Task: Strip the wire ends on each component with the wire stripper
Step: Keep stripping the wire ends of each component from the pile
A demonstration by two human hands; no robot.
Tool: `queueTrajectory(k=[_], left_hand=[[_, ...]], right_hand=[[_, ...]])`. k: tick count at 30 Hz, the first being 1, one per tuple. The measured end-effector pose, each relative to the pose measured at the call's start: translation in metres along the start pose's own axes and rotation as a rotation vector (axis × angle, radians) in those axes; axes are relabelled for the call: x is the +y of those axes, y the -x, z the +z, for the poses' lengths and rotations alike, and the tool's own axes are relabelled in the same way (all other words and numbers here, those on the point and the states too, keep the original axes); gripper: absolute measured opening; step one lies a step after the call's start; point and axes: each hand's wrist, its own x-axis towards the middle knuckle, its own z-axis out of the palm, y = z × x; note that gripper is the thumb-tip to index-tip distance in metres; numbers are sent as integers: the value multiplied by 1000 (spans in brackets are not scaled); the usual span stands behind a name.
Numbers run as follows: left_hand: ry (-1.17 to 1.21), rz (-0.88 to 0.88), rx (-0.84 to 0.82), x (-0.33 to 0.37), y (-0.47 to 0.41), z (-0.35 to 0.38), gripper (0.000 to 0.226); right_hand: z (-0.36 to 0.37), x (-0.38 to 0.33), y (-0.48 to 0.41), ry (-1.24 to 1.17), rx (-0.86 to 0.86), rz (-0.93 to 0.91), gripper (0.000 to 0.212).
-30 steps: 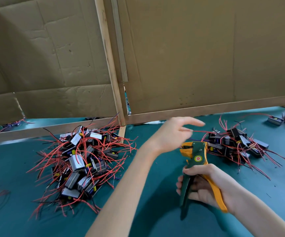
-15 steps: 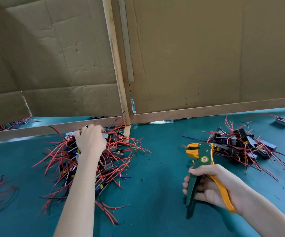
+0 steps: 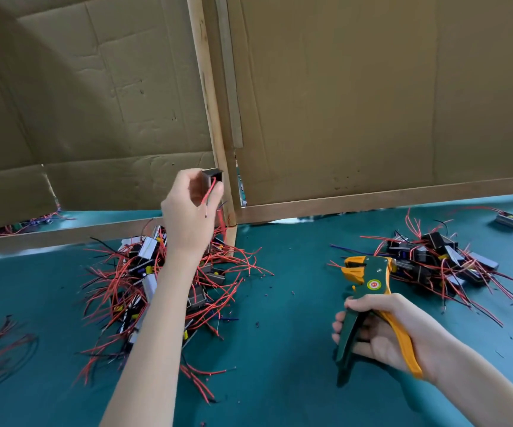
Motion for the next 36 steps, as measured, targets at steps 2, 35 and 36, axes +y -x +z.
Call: queueTrajectory(k=[2,35,36], left_hand=[[185,-171,-90,4,7,15,19],[613,-454,-546,6,59,70,18],[612,-464,-554,7,58,69,18]], right_hand=[[1,-1,3,3,-7,-6,19],[0,0,-2,58,-5,-51,30],[0,0,-2,59,-4,-50,31]])
